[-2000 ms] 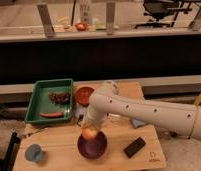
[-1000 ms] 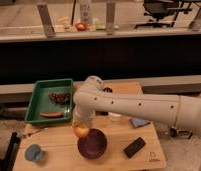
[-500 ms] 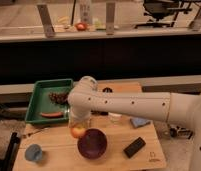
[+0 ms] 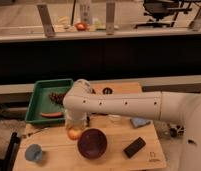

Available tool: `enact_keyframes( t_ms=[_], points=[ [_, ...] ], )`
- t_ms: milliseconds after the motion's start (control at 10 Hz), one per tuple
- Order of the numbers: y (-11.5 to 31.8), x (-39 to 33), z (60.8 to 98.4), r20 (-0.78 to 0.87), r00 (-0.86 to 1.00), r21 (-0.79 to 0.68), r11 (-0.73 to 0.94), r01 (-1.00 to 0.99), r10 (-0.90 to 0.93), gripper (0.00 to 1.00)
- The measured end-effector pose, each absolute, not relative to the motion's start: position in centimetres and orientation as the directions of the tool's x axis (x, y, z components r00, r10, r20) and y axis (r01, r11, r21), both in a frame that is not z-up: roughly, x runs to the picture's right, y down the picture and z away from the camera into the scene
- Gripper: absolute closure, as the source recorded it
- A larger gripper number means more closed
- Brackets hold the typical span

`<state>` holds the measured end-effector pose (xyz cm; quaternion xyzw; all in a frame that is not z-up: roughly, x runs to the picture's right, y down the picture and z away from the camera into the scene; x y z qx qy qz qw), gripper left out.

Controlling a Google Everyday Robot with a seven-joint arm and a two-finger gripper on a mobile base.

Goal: Place apple in table surface

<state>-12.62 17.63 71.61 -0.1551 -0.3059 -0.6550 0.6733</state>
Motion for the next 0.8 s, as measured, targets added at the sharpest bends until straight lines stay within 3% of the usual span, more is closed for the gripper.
enact_keyframes(
  t_ms=[800],
  points=[
    [18.8,-16.9,70.9,0.603,-0.161,0.232,-0.022,0.973,-0.781,1.0]
  ],
)
